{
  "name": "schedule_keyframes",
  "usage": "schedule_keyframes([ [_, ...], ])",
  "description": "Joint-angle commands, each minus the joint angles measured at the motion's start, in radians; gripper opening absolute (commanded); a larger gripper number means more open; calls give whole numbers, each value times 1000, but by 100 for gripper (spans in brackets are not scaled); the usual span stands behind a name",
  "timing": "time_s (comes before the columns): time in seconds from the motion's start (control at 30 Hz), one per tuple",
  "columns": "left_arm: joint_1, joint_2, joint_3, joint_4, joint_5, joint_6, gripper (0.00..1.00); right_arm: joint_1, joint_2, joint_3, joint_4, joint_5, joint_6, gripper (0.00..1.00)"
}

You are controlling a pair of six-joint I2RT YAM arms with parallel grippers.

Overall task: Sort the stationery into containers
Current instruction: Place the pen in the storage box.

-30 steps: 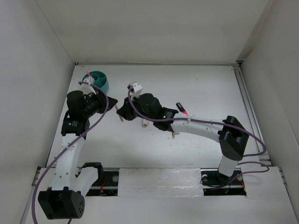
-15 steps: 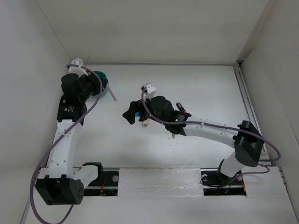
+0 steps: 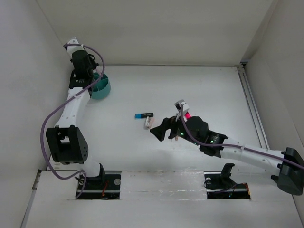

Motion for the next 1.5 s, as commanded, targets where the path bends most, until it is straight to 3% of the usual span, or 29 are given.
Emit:
schedule_keyframes([
  [0.0, 31, 69, 98, 152, -82, 106, 0, 1, -85, -42, 19, -11, 32, 100],
  [0.13, 55, 184, 184, 141, -27, 146, 0, 10, -174, -77, -20, -2, 45, 100],
  [0.37, 65, 276, 160, 237, -59, 192, 0, 11, -258, -88, -81, -2, 36, 100],
  [1.0, 65, 310, -9, 383, -99, 172, 1, 11, -277, -108, -99, -13, 48, 100],
  [1.13, 65, 299, -61, 408, -88, 151, 15, 11, -286, -108, -100, -3, 48, 100],
  [1.17, 65, 299, -61, 418, -88, 151, 26, 11, -286, -108, -100, -3, 48, 100],
  [1.3, 65, 267, -70, 418, -50, 141, 48, 11, -266, -108, -100, -3, 48, 100],
  [1.47, 43, 222, -40, 409, -50, 141, 64, 11, -242, -90, -121, 39, 48, 100],
])
